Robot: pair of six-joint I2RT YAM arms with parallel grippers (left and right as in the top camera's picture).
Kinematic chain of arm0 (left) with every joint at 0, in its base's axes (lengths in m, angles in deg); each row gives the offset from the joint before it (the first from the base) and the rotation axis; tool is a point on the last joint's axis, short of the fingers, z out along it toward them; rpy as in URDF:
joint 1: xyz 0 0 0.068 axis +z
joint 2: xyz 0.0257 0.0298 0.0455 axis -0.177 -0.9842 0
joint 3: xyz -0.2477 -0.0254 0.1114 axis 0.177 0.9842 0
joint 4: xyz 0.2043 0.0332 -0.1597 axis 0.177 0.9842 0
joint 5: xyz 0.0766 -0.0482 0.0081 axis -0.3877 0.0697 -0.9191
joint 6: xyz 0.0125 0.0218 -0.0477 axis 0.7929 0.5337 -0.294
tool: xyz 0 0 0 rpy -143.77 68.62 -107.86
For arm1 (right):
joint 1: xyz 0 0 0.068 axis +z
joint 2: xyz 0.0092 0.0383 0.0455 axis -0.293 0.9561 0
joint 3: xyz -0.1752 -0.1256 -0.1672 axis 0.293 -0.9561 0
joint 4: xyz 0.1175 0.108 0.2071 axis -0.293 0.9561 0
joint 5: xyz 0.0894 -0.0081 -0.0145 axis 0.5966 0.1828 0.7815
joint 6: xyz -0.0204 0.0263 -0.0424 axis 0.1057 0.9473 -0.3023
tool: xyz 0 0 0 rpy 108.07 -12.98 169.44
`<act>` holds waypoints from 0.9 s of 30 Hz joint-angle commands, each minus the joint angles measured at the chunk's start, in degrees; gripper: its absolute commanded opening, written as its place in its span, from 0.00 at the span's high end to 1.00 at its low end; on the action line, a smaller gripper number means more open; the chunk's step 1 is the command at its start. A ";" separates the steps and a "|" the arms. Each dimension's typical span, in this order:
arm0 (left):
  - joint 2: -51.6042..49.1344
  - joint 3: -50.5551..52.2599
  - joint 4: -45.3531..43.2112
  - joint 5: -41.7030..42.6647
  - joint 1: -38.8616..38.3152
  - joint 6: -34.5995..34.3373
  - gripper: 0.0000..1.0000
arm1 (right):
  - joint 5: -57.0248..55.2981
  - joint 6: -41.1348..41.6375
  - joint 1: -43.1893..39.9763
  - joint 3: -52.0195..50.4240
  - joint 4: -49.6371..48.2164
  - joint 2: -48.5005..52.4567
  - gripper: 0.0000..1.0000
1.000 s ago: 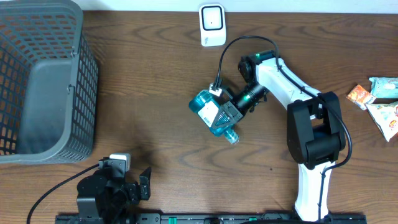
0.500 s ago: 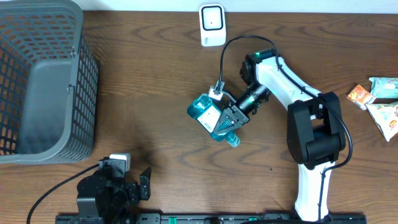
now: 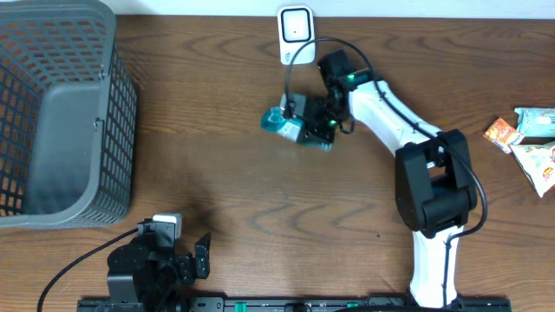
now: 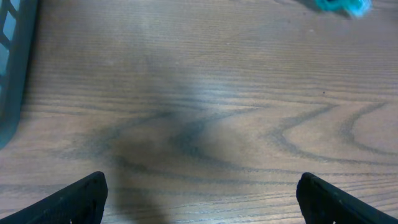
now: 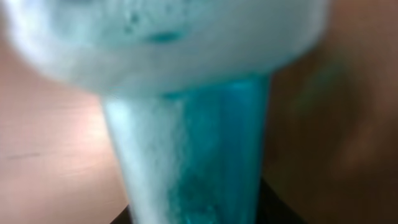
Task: Scan the item barcode
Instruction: 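Hold the bottle against the white scanner window with the right gripper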
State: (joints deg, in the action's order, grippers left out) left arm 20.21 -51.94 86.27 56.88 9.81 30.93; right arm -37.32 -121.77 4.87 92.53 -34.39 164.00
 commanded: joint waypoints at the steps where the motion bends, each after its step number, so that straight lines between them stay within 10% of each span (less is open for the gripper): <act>1: 0.20 -0.52 0.04 0.70 0.26 0.79 0.03 | -19.15 -0.98 2.45 1.42 -9.88 -2.34 0.99; 27: 0.20 -0.52 0.04 0.70 0.26 0.79 0.03 | -35.85 -25.83 -0.61 3.06 -74.53 11.15 0.99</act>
State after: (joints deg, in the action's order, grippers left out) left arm 20.21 -51.94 86.27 56.86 9.83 30.93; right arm -71.52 -144.07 4.30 93.17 -106.50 172.42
